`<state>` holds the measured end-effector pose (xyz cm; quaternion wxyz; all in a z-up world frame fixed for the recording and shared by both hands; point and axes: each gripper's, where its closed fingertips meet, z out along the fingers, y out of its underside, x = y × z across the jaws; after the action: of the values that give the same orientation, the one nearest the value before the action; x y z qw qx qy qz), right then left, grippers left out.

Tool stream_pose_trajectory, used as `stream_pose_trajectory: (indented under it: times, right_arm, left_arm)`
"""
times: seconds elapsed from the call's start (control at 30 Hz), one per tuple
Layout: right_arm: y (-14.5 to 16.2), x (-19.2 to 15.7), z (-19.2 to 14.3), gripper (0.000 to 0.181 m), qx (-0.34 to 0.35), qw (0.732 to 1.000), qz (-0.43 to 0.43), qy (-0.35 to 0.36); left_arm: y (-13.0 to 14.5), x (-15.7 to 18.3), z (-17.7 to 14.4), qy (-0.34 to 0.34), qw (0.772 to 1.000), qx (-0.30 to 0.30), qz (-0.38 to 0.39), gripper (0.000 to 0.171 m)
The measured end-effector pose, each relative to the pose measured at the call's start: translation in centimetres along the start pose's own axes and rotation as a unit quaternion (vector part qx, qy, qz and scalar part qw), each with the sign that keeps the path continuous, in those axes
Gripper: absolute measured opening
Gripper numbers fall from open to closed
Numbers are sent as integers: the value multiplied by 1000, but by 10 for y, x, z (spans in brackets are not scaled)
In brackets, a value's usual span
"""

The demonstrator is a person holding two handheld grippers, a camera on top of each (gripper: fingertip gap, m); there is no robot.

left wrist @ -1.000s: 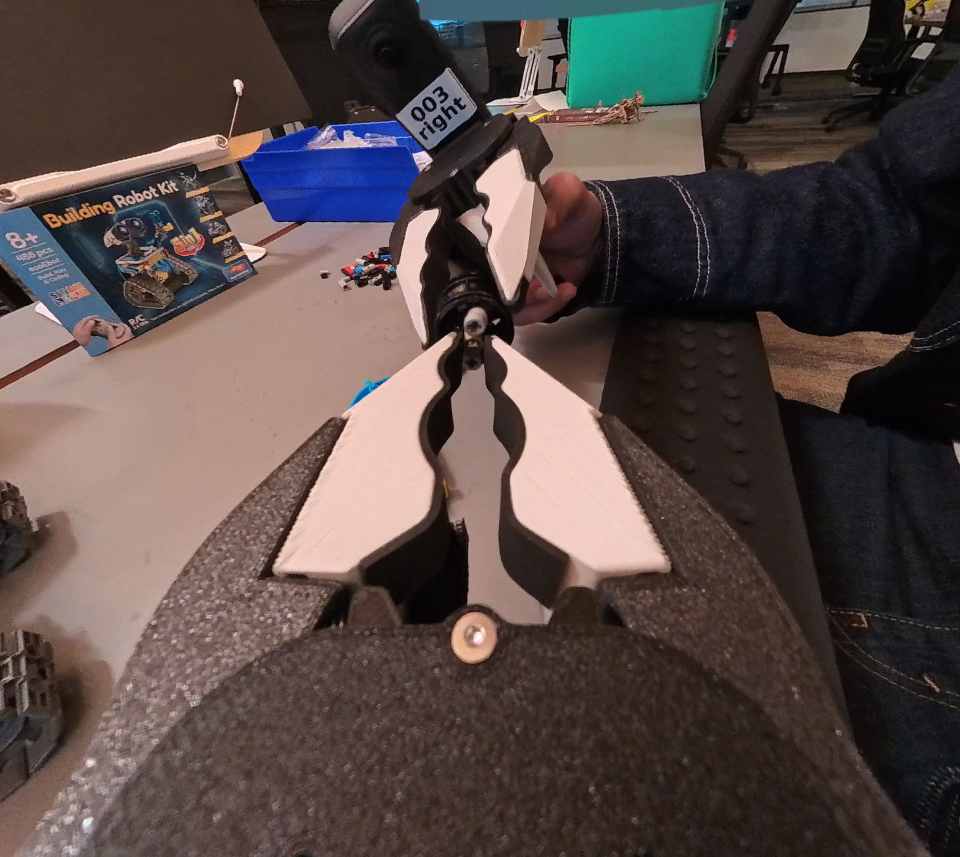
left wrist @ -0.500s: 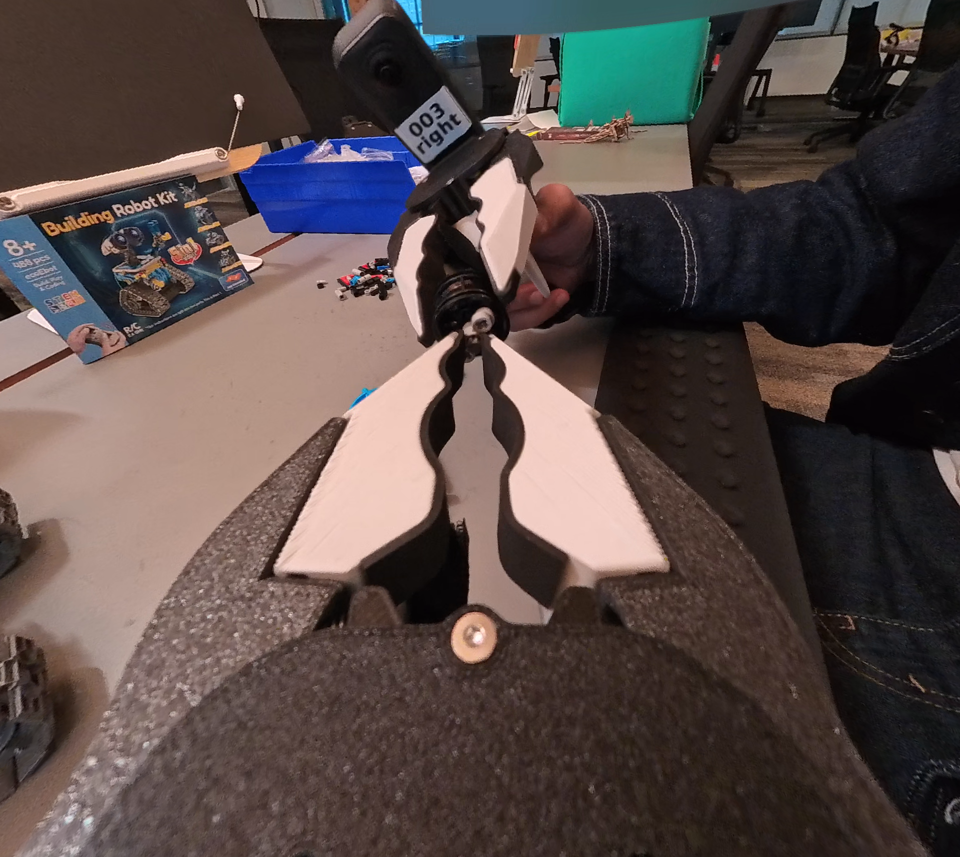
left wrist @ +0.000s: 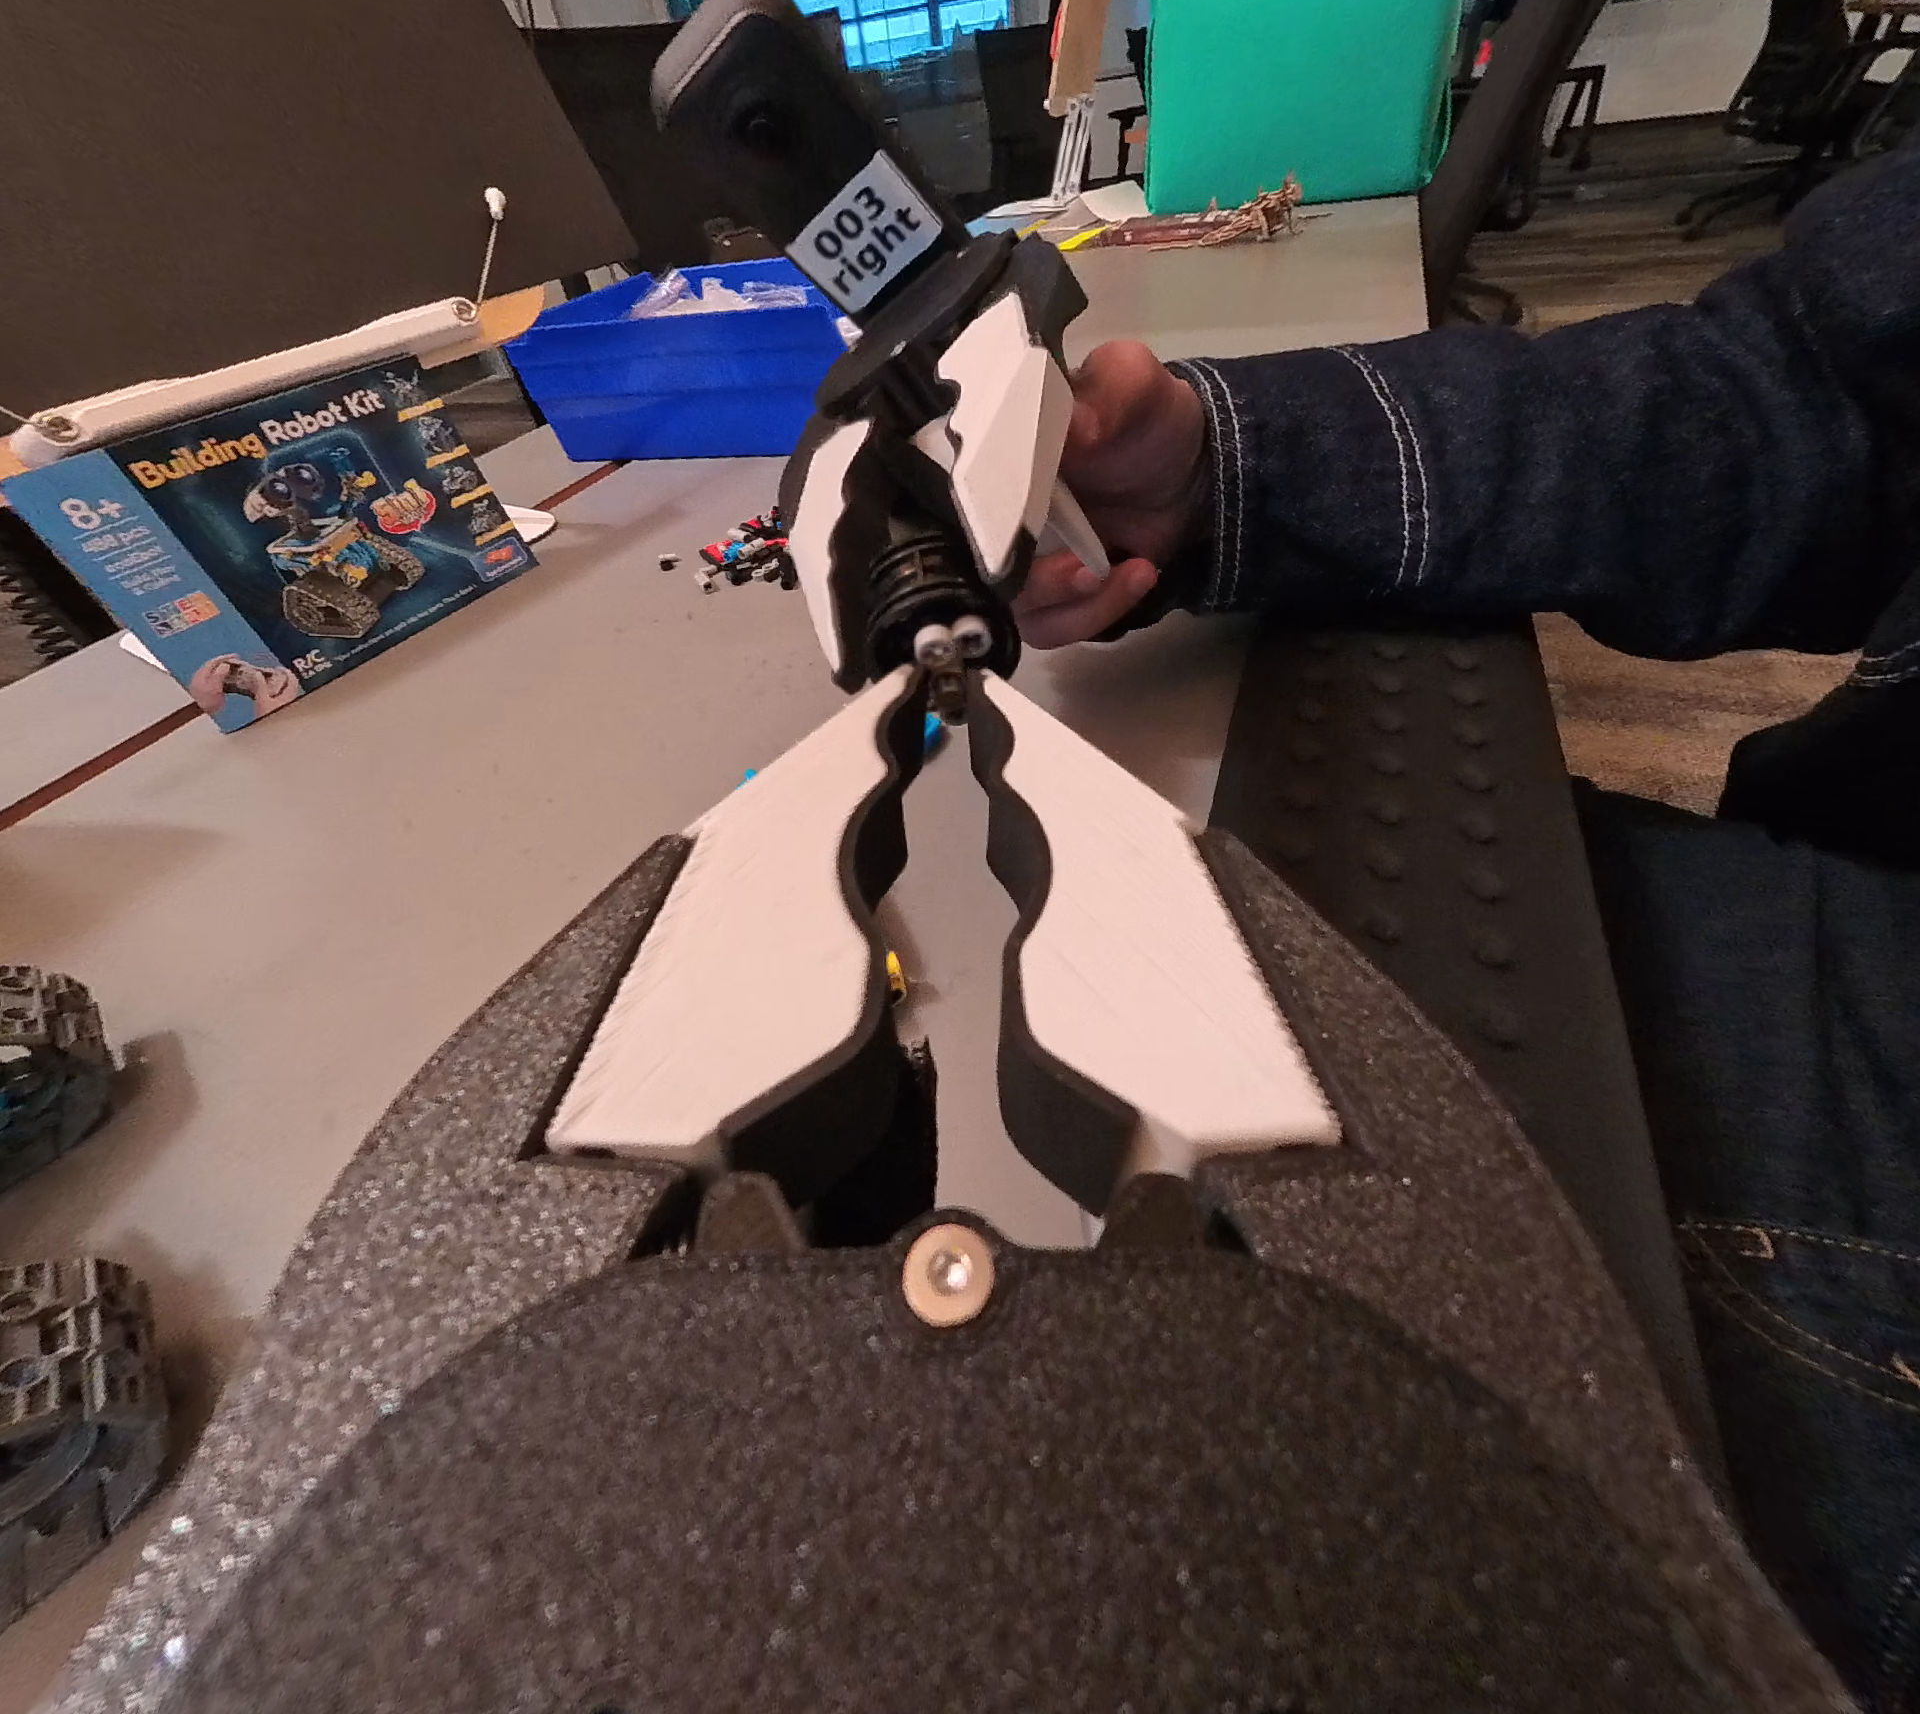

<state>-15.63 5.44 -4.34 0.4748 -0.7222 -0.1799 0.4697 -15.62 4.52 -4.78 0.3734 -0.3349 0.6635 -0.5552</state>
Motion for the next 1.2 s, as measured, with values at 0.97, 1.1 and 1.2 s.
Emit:
stream_pose_trajectory:
  times: [0.97, 1.1, 1.2]
  right_arm:
    - [49, 85, -7, 21, -297, 757, -418, 405]
    - [39, 66, 8, 21, -242, 799, -408, 370]
    - [36, 67, 7, 21, -236, 785, -429, 379]
  left_arm:
    - [49, -33, -9, 11, 915, -227, -333, 0]
    - [46, -44, -24, -11, 926, -220, -305, 0]
    - [45, -32, -18, 15, 928, -198, -315, 0]
